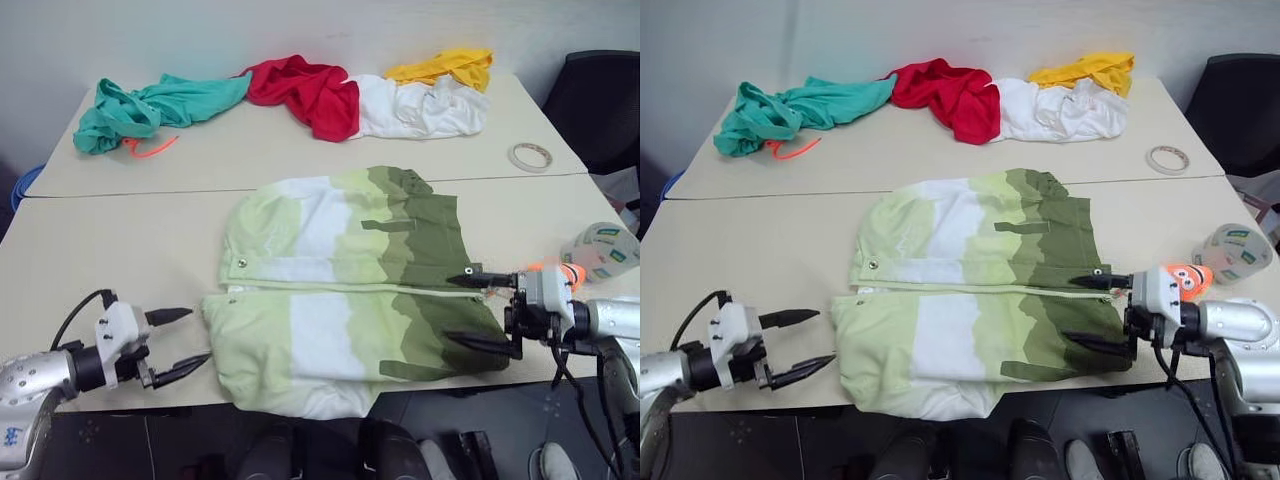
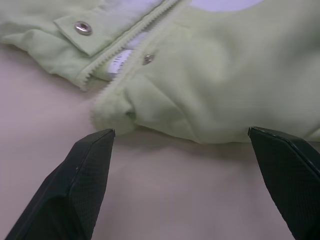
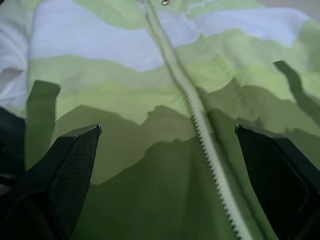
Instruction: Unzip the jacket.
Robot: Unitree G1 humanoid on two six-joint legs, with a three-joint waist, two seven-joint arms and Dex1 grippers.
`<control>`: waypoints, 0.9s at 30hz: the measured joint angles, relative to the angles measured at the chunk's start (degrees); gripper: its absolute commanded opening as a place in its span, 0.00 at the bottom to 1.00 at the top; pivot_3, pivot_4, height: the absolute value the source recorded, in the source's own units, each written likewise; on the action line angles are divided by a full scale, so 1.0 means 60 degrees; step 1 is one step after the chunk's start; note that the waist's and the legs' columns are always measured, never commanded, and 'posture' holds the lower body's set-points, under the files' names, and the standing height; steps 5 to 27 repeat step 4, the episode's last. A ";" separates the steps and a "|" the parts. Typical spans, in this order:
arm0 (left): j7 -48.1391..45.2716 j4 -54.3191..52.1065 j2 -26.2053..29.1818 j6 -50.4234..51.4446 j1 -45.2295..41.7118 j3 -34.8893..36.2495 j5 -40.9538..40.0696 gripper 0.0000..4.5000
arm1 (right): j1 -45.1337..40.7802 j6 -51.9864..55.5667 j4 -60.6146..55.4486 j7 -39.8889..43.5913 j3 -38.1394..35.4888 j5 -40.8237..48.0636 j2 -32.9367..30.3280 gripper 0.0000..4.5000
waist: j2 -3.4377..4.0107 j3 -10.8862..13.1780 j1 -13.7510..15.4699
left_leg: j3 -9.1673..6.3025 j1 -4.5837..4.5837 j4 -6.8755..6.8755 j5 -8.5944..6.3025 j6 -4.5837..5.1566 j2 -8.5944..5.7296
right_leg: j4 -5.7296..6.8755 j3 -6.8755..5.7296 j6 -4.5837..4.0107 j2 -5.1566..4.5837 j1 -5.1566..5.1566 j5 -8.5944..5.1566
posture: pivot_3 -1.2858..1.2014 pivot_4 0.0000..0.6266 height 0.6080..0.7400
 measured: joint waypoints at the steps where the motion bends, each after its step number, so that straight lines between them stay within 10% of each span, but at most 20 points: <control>1: 0.0055 -0.0224 -0.0041 0.0075 0.0176 0.0014 -0.0047 1.00 | 0.0017 -0.0105 0.0044 0.0044 0.0108 -0.0041 0.0020 1.00 | -0.0003 0.0002 -0.0008 | 0.0000 0.0001 0.0000 -0.0004 -0.0006 0.0003 | -0.0001 0.0000 0.0000 0.0001 0.0000 0.0000 | 0.52 0.24 1.00; 27: 0.0167 -0.1102 -0.0096 0.0442 0.0639 0.0131 -0.0399 1.00 | 0.0022 -0.0502 0.0262 0.0067 0.0177 -0.0124 0.0340 1.00 | -0.0009 0.0005 -0.0015 | -0.0001 0.0014 0.0000 -0.0018 -0.0046 0.0015 | 0.0011 -0.0001 -0.0001 0.0007 0.0004 0.0000 | 0.52 0.24 1.00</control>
